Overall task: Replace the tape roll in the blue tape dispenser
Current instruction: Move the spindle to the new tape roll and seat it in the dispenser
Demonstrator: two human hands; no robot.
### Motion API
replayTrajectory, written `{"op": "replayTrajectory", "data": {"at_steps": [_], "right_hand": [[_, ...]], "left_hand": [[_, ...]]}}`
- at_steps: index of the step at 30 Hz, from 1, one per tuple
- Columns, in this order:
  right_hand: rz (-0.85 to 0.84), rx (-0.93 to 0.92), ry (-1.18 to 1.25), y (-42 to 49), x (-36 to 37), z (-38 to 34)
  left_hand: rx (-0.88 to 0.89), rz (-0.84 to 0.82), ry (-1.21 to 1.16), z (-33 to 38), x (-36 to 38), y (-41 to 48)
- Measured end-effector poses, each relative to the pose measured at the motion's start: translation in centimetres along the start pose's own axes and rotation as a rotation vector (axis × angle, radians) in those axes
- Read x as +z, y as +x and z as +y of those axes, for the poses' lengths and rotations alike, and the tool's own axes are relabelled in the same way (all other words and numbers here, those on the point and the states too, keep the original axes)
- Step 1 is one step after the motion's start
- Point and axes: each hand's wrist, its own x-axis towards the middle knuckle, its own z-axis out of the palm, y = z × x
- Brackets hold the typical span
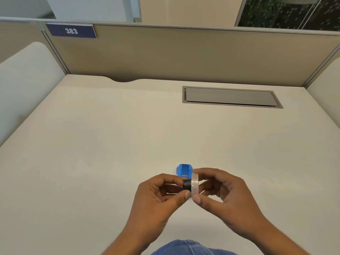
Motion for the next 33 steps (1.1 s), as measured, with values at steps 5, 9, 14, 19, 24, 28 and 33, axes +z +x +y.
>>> {"op": "replayTrajectory", "data": {"at_steps": [5, 9, 14, 19, 24, 28, 33], "right_hand": [[-0.017, 0.003, -0.015, -0.2, 0.2, -0.2], [-0.049, 0.011, -0.026, -0.4, 0.3, -0.4], [-0.046, 0.054, -0.011, -0.4, 0.5, -0.3], [-0.019, 0.097, 0.05, -0.4, 0.5, -0.1], [0.022, 0.095, 0.104, -0.2, 0.7, -0.1], [0.027, 0.09, 0.06, 0.1, 0.7, -0.1], [0.045, 0.076, -0.025, 0.7, 0.4, 0.3]], "left_hand": [[0.005, -0.005, -0.023, 0.1, -0.2, -0.6], [0.002, -0.014, 0.006, 0.1, -0.2, -1.0], [-0.009, 0.001, 0.029, 0.1, -0.1, -1.1], [-0.036, 0.044, -0.006, 0.0, 0.2, -0.9], [-0.035, 0.061, -0.041, 0.0, 0.0, -0.6], [-0.032, 0.033, -0.033, -0.1, 0.0, -0.4], [-0.027, 0.029, 0.022, -0.6, 0.0, 0.3]]}}
